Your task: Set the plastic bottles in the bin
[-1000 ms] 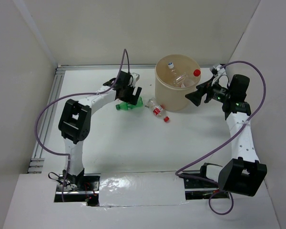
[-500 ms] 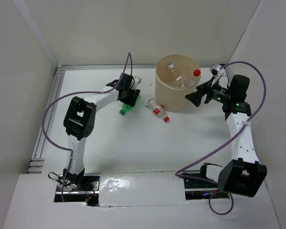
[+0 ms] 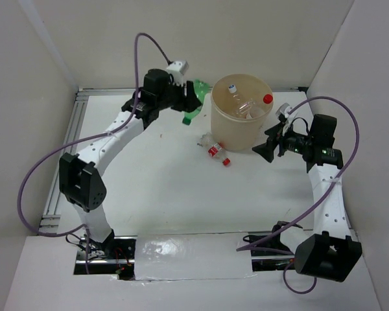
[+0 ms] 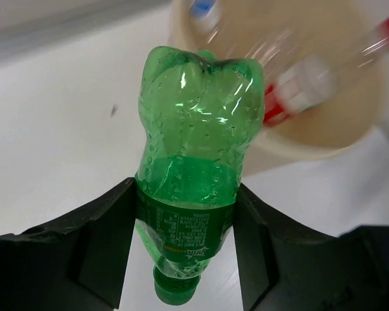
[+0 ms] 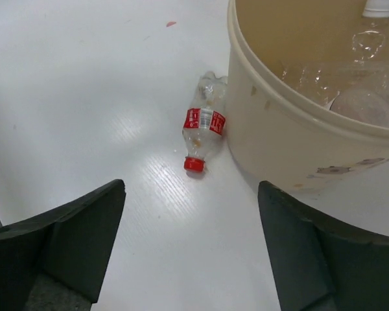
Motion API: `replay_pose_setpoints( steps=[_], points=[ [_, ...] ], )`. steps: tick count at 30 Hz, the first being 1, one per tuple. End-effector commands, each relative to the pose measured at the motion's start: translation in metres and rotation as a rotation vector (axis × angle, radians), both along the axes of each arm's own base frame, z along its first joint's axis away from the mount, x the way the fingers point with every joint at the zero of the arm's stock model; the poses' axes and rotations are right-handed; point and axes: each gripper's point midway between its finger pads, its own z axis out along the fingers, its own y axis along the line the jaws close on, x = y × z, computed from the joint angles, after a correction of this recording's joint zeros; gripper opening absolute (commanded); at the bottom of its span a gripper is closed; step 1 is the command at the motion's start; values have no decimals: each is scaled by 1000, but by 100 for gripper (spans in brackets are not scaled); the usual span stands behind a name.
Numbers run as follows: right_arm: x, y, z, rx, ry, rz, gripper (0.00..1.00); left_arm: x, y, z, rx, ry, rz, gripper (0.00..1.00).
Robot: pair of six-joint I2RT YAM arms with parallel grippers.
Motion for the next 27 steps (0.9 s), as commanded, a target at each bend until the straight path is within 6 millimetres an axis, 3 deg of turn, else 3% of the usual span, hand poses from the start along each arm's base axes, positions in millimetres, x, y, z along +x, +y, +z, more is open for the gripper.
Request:
replay_pose_setpoints(
  steps=[1,3,4,5,6,8,10,11,12,14,16,17,20,21,22,24,27],
  points=[
    [-9,-3,-23,-42,60,13,91,-15,-42,126,-296,-229,-132,25],
    [-10,-2,-26,-30,79,21,79,-12,-60,156,-364,-301,-173,25],
    [-9,-2,-29,-28,88,22,67,-14,-70,164,-392,-313,-195,25],
    [-10,-1,-32,-24,91,32,37,-3,-78,170,-429,-315,-193,25],
    [-10,-1,-32,-24,91,32,25,-2,-88,174,-449,-323,-206,27],
    [-13,0,-38,-23,94,32,16,4,-106,173,-474,-323,-202,34],
    [-16,4,-36,-30,70,46,42,20,-124,160,-480,-309,-188,41],
    [-17,10,-36,-37,62,71,58,20,-132,163,-490,-303,-190,48],
    [-20,14,-40,-35,73,87,72,31,-138,143,-479,-267,-171,67],
    [-23,21,-50,-61,73,117,83,30,-146,140,-479,-266,-152,86],
    [-26,34,-61,-102,68,150,89,35,-146,139,-489,-270,-135,100],
    [-27,46,-70,-126,50,187,91,36,-145,144,-501,-274,-124,100],
    [-12,54,-84,-196,23,130,96,34,-143,156,-502,-301,-129,100],
    [-12,67,-89,-213,19,149,96,31,-138,167,-507,-312,-119,100],
    [-3,64,-92,-253,3,94,96,26,-135,173,-497,-327,-122,100],
    [11,82,-94,-256,-26,70,96,14,-115,191,-461,-375,-85,100],
    [37,87,-99,-282,-49,-69,96,2,-77,193,-370,-425,19,100]
  ],
)
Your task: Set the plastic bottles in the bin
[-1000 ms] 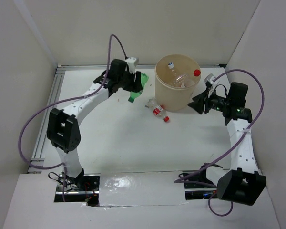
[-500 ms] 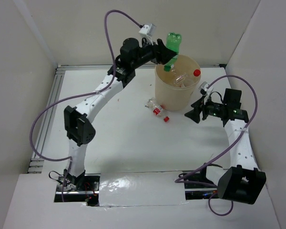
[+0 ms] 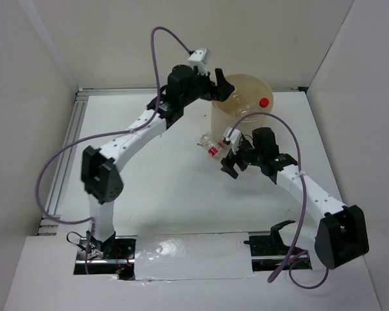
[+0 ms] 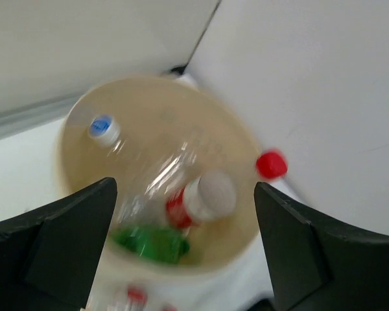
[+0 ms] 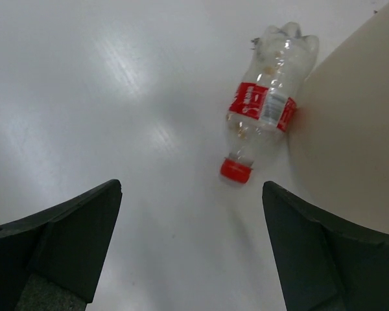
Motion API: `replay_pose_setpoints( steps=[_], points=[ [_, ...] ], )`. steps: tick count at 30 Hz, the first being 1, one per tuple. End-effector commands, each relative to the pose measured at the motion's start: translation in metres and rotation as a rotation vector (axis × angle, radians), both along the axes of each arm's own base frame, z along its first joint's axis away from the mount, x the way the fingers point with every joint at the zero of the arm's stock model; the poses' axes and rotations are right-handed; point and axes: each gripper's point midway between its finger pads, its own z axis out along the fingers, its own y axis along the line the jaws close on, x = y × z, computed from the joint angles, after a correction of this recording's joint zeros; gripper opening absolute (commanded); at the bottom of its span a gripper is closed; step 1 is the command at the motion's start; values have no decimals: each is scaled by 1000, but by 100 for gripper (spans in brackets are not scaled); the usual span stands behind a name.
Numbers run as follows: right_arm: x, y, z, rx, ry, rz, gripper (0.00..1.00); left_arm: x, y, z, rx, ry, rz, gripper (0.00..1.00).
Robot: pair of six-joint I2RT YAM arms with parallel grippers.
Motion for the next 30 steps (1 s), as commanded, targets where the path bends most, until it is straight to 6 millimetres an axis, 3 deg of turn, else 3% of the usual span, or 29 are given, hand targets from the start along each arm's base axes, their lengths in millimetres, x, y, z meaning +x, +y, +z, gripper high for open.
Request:
replay_pose_setpoints(
  steps=[1,2,3,4,5,6,7,8,9,10,12,13,14,16,19,20,21,25,26,28,30],
  points=[
    [52,9,18,-8,-171,-201,96,-30,61,46,46,-138,151,100],
    [63,11,18,-12,-196,-254,95,-54,90,83,3,-207,208,100],
    [62,23,17,-12,-204,-243,94,-60,105,27,80,-133,231,100],
    [64,27,15,-14,-211,-259,94,-72,118,18,90,-124,251,100],
    [72,28,16,-27,-242,-293,93,-94,146,39,49,-152,295,100],
    [74,33,3,-39,-218,-315,93,-103,160,26,53,-123,317,100],
    [79,39,5,-54,-247,-340,93,-114,169,-15,100,-57,323,100],
    [83,44,-5,-52,-231,-367,91,-133,184,-6,75,-72,340,100],
    [88,44,-5,-48,-236,-411,91,-142,191,-16,72,-49,350,100],
    [93,46,-5,-62,-251,-454,90,-152,198,-51,116,17,348,100],
    [104,52,-23,-96,-207,-488,90,-171,213,-57,87,41,373,100],
    [110,51,-28,-102,-196,-529,90,-180,218,-83,120,92,373,100],
    [121,49,-44,-149,-161,-587,90,-189,226,-80,81,97,390,100],
    [133,40,-58,-189,-128,-656,90,-199,237,-101,86,139,420,100],
    [137,44,-78,-209,-80,-646,85,-211,246,-112,64,169,444,100],
    [138,46,-76,-198,-82,-640,80,-214,250,-109,51,155,453,100],
    [137,50,-83,-208,-64,-608,75,-217,254,-119,73,174,462,100],
    [123,53,-107,-219,36,-530,58,-220,258,-123,90,187,472,100],
    [118,63,-109,-196,58,-469,54,-221,258,-120,82,180,472,100],
    [97,66,-118,-215,111,-368,47,-221,260,-125,91,186,481,100],
    [72,81,-110,-180,159,-239,36,-223,261,-126,82,190,483,100]
  ],
)
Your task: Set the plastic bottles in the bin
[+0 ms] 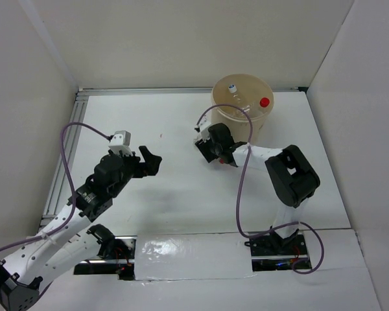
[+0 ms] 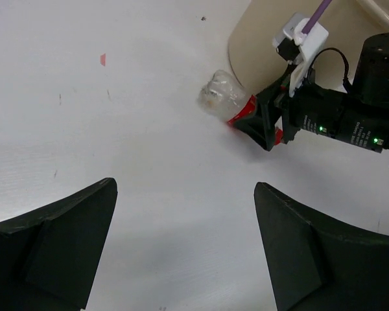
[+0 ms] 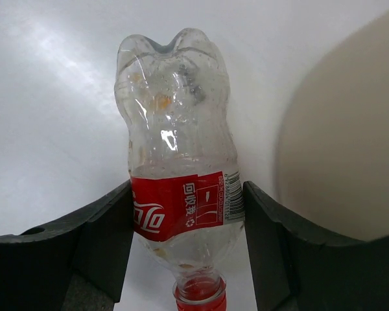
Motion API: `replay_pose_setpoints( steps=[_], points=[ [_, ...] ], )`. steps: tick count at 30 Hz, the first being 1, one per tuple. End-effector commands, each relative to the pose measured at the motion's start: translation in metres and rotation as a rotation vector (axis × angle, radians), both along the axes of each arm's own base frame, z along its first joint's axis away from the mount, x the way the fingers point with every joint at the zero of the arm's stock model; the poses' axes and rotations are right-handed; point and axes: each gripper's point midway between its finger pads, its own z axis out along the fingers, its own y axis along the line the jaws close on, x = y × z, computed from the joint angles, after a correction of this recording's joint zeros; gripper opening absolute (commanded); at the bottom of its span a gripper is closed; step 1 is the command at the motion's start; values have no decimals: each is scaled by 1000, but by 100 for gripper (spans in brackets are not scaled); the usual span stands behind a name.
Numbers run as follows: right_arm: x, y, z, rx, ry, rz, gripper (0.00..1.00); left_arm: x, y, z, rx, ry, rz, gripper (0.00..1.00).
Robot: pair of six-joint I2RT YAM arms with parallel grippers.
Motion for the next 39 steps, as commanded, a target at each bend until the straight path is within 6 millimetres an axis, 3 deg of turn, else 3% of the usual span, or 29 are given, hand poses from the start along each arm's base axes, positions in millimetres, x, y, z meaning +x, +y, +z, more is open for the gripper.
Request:
replay_pose_setpoints(
  steps=[1,3,4,6,7,9,11,13,14,15,16,17,20,22,25,26,28,29,30,31,32,35,39],
  points=[
    [-61,28,-8,54,160,270,31,0,3,12,-41,-35,26,100],
    [-86,41,12,117,194,414,28,-1,3,7,-36,-28,26,100],
    [-93,47,40,141,128,486,25,-1,5,11,-41,-39,35,100],
    [-116,56,71,204,97,632,24,-2,6,12,-48,-49,35,100],
    [-119,60,108,227,-4,689,23,-3,6,14,-54,-57,35,100],
    [-127,65,143,270,-61,749,21,-1,6,14,-60,-66,35,100],
    [-117,65,199,318,-174,743,21,-2,4,16,-67,-72,26,100],
    [-113,60,236,365,-223,705,21,0,0,17,-74,-76,14,100],
    [-103,55,266,388,-293,681,21,0,0,14,-73,-75,14,100],
    [-95,50,278,391,-324,645,21,1,-4,13,-75,-70,-3,100],
    [-90,45,308,417,-390,614,21,3,-8,15,-82,-75,-16,100],
    [-83,39,318,422,-418,582,21,3,-10,17,-90,-83,-25,100],
    [-53,9,343,409,-513,433,21,7,-19,11,-86,-65,-50,100],
    [-31,-17,347,393,-542,335,21,9,-23,12,-85,-75,-64,100],
    [1,-50,336,387,-517,238,28,13,-30,12,-83,-76,-92,100],
    [15,-63,328,378,-501,207,35,14,-33,7,-76,-58,-104,100],
    [25,-70,318,388,-469,201,45,16,-37,11,-77,-74,-116,100],
    [34,-74,305,396,-421,174,57,15,-39,11,-80,-72,-130,100],
    [40,-81,305,394,-414,160,83,18,-41,14,-74,-81,-133,100],
    [42,-81,301,400,-390,170,95,18,-43,10,-70,-69,-144,100],
    [44,-85,295,403,-356,151,100,19,-43,15,-67,-82,-147,100],
    [47,-93,303,428,-339,141,100,20,-47,15,-54,-71,-161,100],
    [41,-110,329,452,-362,70,100,19,-56,16,-42,-76,-208,100]
  ],
)
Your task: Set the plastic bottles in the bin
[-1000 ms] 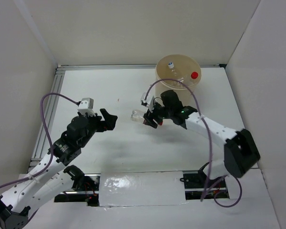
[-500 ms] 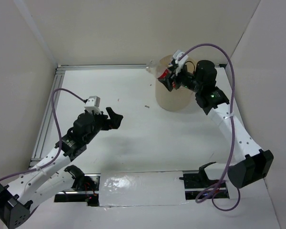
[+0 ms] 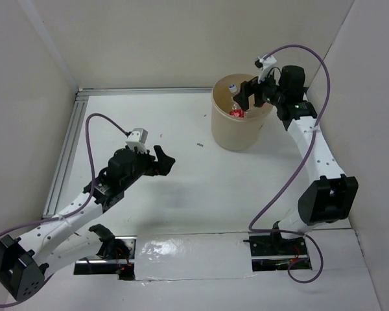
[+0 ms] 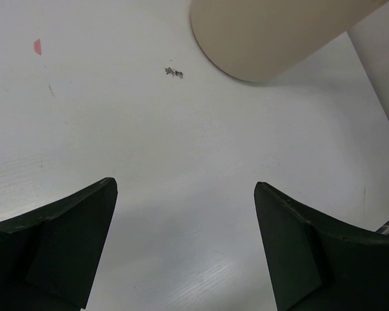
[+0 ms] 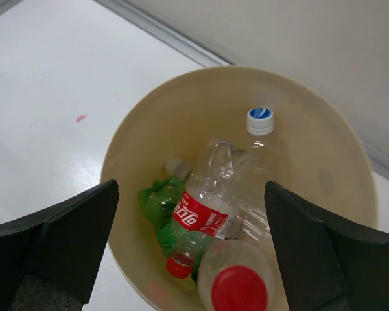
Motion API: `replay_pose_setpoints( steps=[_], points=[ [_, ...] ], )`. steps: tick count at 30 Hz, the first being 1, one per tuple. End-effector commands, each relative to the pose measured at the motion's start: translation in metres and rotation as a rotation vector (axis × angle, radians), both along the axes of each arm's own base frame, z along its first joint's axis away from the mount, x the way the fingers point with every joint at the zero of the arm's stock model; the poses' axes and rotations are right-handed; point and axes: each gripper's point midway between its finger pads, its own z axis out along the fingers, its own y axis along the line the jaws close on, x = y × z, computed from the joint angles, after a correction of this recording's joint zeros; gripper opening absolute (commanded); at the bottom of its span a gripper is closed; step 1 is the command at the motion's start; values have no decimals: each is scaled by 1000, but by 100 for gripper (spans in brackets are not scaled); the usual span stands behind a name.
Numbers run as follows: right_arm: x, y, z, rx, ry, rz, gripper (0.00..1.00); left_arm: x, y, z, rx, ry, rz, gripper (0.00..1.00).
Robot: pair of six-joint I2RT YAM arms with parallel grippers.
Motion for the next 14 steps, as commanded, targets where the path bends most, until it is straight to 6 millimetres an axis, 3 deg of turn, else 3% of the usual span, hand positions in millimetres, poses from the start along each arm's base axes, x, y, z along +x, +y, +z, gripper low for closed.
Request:
replay_pose_setpoints(
  steps=[1,5,7,8,14],
  points=[
    [-17,-15,67,63,-84,-60,100,6,-16,36,-33,-100,-61,100],
    [-41,-38,92,115,-82,-198,100,10,-21,48,-34,-126,-83,100],
    [-53,-48,86,109,-67,-260,100,12,-25,46,-21,-122,-95,100],
    [-68,-58,99,106,-112,-310,100,13,-25,53,-28,-134,-95,100],
    [-105,-96,39,31,-35,-488,100,23,-38,52,-2,-122,-132,100]
  ],
)
